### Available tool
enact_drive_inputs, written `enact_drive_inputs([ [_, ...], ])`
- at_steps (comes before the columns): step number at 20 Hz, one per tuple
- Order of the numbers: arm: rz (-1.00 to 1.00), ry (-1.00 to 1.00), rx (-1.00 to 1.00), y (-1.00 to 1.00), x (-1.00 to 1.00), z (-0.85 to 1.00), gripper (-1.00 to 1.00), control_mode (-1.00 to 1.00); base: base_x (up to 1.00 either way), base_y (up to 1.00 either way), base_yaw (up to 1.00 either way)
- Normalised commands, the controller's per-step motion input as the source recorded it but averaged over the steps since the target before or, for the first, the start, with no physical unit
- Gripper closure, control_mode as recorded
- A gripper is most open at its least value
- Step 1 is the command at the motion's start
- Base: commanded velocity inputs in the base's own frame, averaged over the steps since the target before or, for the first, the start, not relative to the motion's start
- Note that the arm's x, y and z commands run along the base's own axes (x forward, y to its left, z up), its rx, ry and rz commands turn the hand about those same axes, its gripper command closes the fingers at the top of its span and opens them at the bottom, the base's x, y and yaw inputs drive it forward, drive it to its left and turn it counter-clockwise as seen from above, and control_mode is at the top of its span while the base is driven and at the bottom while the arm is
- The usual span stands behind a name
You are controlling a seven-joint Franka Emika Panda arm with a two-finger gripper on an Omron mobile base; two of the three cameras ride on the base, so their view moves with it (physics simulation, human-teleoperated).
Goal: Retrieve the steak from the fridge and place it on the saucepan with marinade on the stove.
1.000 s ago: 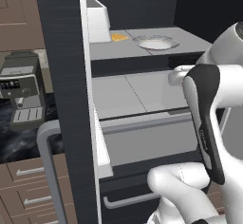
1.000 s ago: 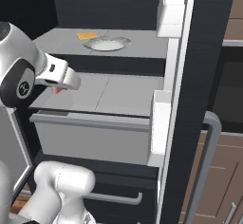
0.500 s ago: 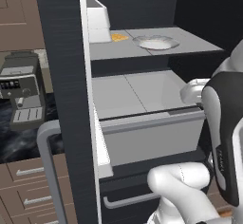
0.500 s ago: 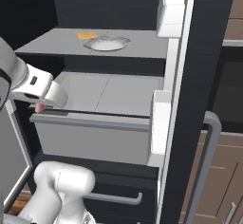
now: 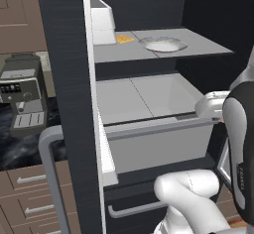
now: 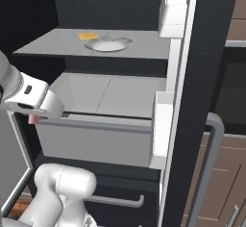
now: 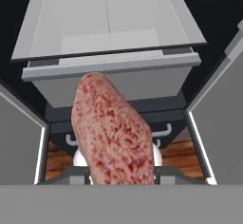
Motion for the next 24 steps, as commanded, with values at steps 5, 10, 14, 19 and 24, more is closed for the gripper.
enact_drive_inputs([
  [5, 0.00, 0.14, 0.00, 0.03, -0.26, 0.00, 1.00, -1.00, 0.00, 0.00, 0.00],
  [10, 0.01, 0.13, 0.00, 0.03, -0.12, 0.00, 1.00, -1.00, 0.00, 0.00, 0.00],
  [14, 0.00, 0.01, 0.00, 0.00, -0.01, 0.00, 1.00, -1.00, 0.00, 0.00, 0.00],
  [19, 0.00, 0.00, 0.00, 0.00, 0.00, 0.00, 1.00, -1.00, 0.00, 0.00, 0.00],
  [24, 0.00, 0.00, 0.00, 0.00, 0.00, 0.00, 1.00, -1.00, 0.00, 0.00, 0.00],
])
